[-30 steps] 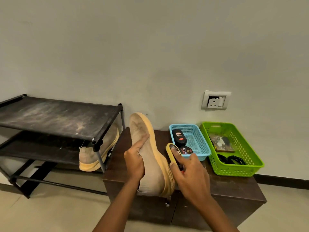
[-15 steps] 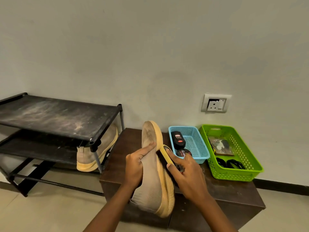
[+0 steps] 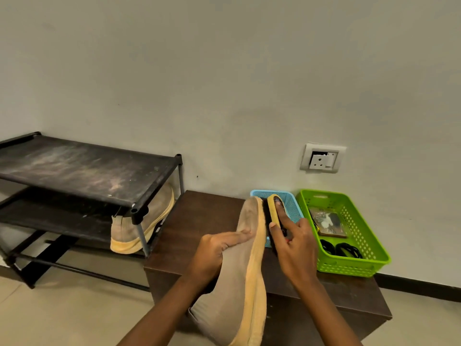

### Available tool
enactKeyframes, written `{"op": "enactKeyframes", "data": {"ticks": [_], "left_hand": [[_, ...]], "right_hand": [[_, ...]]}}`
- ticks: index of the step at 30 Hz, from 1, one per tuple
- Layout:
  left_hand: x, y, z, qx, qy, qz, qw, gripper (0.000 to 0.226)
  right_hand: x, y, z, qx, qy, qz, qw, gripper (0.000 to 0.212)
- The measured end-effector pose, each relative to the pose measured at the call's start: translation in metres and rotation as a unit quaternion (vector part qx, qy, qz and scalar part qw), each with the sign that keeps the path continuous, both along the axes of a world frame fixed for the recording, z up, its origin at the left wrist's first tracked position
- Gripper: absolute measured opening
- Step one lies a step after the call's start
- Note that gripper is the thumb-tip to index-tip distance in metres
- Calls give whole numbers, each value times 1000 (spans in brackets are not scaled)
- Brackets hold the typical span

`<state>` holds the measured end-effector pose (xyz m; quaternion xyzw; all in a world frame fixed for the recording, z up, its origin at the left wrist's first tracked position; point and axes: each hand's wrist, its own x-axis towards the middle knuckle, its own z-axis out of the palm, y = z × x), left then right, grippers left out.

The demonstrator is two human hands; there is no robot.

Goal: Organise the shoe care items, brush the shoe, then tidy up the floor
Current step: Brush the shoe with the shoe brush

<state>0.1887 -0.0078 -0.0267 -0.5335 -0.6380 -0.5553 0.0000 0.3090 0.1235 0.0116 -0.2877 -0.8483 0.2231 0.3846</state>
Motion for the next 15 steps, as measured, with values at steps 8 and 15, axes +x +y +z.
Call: {"op": "enactKeyframes", "data": {"ticks": [8,15], "left_hand": [[1,4,-7,-30,48,-39,998,39],[-6,3,-7,-12,67,-28,997,41]], "right_hand": [[-6,13,-4,-12,-83,-38,996,46],[-10,22,-1,0,-112,-39,993,46]]}}
